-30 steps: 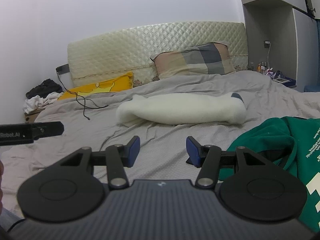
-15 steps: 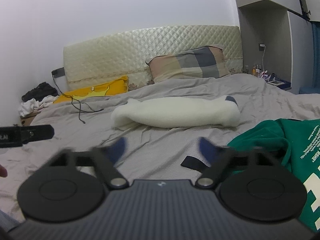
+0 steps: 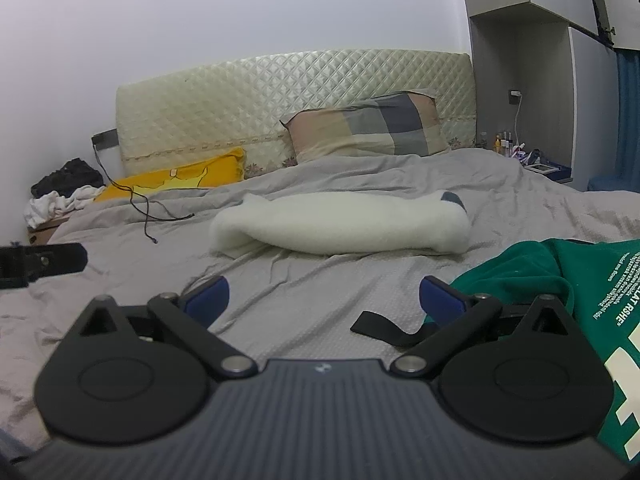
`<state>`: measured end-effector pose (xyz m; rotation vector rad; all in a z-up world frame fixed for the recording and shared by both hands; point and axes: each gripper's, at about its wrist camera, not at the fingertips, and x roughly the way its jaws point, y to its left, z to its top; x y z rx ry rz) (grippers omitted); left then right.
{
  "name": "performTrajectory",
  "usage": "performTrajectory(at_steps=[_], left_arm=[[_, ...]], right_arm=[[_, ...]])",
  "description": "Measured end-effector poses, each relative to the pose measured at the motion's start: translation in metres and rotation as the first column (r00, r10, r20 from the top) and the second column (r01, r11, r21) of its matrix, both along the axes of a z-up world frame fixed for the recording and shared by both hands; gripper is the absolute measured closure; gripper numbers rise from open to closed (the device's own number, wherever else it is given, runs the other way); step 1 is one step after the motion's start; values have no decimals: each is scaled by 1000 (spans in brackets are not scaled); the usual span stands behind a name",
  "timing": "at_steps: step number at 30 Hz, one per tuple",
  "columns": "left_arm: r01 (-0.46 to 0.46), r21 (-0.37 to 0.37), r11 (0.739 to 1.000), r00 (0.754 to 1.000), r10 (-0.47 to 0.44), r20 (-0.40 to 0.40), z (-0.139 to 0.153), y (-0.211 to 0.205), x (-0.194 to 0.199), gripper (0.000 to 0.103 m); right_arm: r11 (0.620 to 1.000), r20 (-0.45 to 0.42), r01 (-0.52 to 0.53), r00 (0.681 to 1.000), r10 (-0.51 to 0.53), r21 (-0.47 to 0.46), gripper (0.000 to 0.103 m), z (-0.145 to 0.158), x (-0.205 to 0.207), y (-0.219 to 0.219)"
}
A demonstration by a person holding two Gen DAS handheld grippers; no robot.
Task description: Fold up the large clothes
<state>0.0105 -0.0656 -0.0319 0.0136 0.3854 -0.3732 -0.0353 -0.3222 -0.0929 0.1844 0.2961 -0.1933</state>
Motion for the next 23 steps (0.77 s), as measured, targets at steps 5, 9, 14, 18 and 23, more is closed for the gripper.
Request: performTrajectory(at_steps=[5, 9, 14, 18, 23], left_arm=[[-12, -6, 1000, 1000, 12, -22, 0, 2, 2, 0], [-23, 5, 1000, 1000, 23, -17, 0, 1, 1, 0], [-26, 26, 999, 1000, 27, -15, -1, -3, 0, 0], [-18, 36, 999, 1000, 18, -8, -3, -3, -3, 0], [-14, 37, 999, 1000, 14, -5, -4, -4, -4, 0]], right_arm=[[1000, 2, 3, 1000, -3, 3, 0, 0, 0, 1], [1000, 3, 4, 1000, -4, 5, 0, 0, -1, 1], [1000, 4, 2, 1000, -2, 8, 0, 0, -1, 0], [1000, 4, 6, 1000, -6, 14, 0, 0, 1, 1], [1000, 4, 8, 1000, -8, 12, 0, 0, 1, 1]])
